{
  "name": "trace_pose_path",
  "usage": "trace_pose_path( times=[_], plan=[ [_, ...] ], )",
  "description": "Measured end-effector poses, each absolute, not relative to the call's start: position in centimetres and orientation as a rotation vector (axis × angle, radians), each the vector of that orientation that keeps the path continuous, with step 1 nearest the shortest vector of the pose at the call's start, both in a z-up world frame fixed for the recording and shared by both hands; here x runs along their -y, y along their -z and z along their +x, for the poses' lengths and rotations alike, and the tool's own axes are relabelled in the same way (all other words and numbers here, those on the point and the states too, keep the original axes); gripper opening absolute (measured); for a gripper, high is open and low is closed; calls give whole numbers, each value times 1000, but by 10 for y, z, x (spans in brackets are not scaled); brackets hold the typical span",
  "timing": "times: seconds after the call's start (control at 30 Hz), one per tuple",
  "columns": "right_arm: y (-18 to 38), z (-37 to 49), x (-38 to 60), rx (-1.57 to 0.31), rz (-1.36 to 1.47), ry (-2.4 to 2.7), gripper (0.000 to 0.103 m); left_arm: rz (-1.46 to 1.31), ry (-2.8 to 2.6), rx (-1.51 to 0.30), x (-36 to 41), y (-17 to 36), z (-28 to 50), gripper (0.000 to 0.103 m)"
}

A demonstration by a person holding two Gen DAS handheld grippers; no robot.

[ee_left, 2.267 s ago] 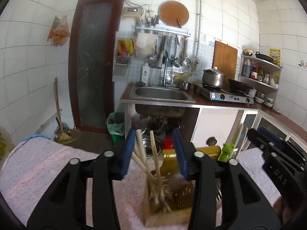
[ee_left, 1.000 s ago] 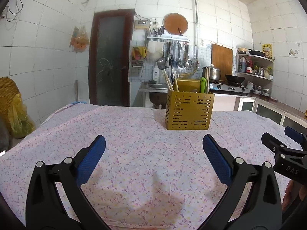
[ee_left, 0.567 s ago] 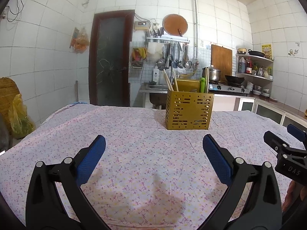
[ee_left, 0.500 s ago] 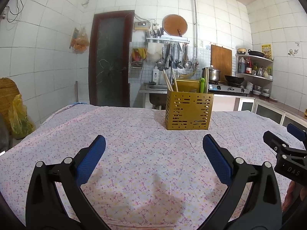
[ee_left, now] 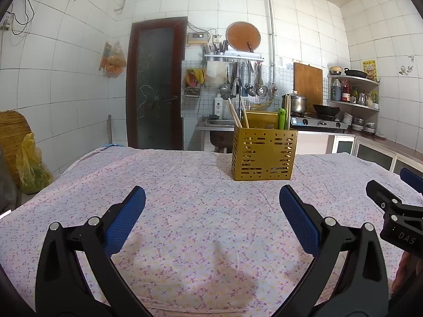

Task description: Organize utensils

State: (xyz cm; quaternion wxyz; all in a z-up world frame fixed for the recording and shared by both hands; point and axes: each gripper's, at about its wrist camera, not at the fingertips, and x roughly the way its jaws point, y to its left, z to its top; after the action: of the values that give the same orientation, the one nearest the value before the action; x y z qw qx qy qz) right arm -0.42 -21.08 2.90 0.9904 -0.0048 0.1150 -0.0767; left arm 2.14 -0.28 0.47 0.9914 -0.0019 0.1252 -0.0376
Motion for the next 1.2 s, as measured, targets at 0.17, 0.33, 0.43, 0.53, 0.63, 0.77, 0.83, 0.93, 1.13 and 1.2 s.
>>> trace_pose_path(
  times=[0.17,0.33,0.43,0.53,0.63,0.77,0.83,0.93,1.13,1.2],
  plan=[
    [-30,-5,211,-229,-12,156,98,5,76,-239,4,-5,20,98],
    [-31,-7,211,-225,-16,161,98,6,74,-233,5,-6,18,98],
    [-31,-8,212,-225,-15,163,98,4,75,-232,4,-7,19,98],
    [-31,-8,214,-226,-13,165,98,5,75,-232,4,-7,18,98],
    [-32,-8,214,-225,-14,165,98,5,75,-232,4,-7,19,98],
    [-32,-8,215,-226,-13,165,98,4,76,-229,4,-7,19,98],
    [-32,-9,215,-226,-13,166,98,4,77,-227,4,-7,18,98],
    [-32,-9,215,-226,-14,166,98,3,78,-223,4,-7,17,98],
    [-32,-9,216,-226,-13,166,98,2,78,-223,3,-7,17,98],
    [-32,-8,216,-227,-13,168,98,3,78,-222,3,-7,17,98]
  ],
)
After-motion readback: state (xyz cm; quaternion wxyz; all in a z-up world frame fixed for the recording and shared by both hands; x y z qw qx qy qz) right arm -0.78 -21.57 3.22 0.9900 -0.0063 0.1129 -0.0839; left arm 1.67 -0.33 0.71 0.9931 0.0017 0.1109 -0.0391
